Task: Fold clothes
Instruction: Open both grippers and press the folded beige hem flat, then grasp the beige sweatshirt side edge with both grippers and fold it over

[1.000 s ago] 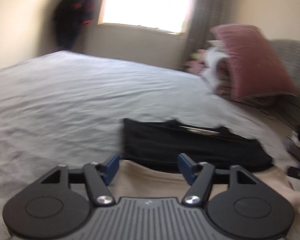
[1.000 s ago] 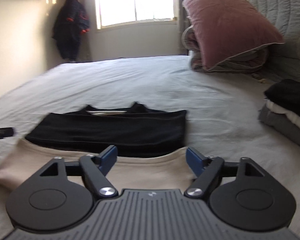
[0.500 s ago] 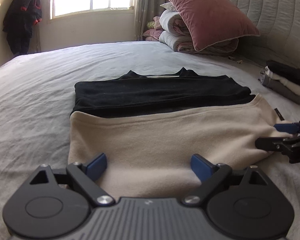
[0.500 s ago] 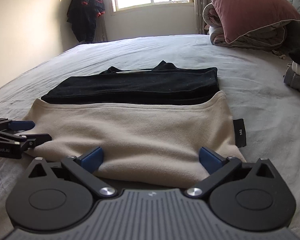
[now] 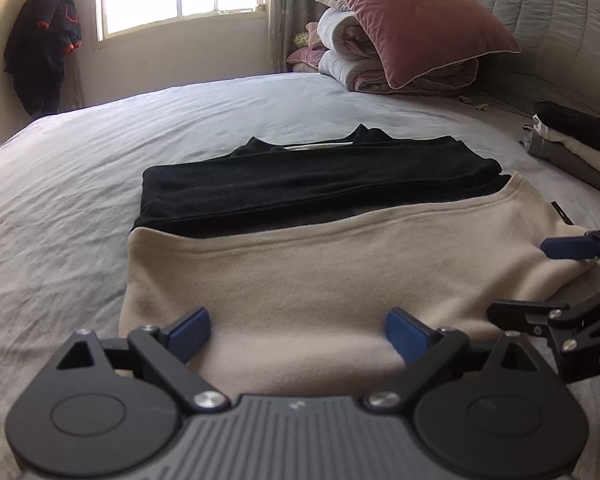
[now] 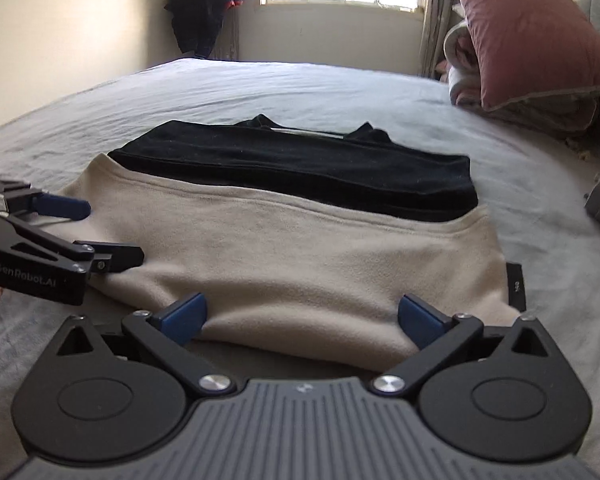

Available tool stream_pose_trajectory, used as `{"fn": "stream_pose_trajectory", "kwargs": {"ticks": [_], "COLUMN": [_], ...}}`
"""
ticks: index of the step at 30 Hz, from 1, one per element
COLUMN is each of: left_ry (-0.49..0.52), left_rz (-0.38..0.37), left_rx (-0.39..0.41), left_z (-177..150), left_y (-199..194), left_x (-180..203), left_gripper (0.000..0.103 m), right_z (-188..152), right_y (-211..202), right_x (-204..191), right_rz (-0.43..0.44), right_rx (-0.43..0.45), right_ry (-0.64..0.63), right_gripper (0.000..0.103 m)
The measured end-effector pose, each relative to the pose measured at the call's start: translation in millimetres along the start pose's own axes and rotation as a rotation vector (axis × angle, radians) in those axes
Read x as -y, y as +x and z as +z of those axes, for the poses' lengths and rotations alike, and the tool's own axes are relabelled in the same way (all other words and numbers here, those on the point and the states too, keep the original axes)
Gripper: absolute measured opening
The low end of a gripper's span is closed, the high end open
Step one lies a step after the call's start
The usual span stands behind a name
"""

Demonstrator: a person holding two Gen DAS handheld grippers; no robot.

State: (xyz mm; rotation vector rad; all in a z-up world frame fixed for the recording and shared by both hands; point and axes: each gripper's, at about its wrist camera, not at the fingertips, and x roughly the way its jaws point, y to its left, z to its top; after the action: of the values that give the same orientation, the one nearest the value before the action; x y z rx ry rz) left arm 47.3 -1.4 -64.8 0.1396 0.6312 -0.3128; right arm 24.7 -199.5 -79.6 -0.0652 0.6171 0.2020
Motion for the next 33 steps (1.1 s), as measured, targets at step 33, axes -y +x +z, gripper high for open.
{"fn": "stream_pose_trajectory", "kwargs": {"ticks": [33], "left_ry": [-0.397], "left_rz": [-0.06], "left_rx": [-0.184], "left_z": [6.1], "left_y": [-37.4], "left_x": [-104.5], "left_gripper": [0.088], "right_z": [26.0], "right_y": [-34.6], "right_x": [91.7], "right_rz": [-0.171], "right_rx": [-0.061], "right_ry": [0.231], "right_gripper": [0.103]}}
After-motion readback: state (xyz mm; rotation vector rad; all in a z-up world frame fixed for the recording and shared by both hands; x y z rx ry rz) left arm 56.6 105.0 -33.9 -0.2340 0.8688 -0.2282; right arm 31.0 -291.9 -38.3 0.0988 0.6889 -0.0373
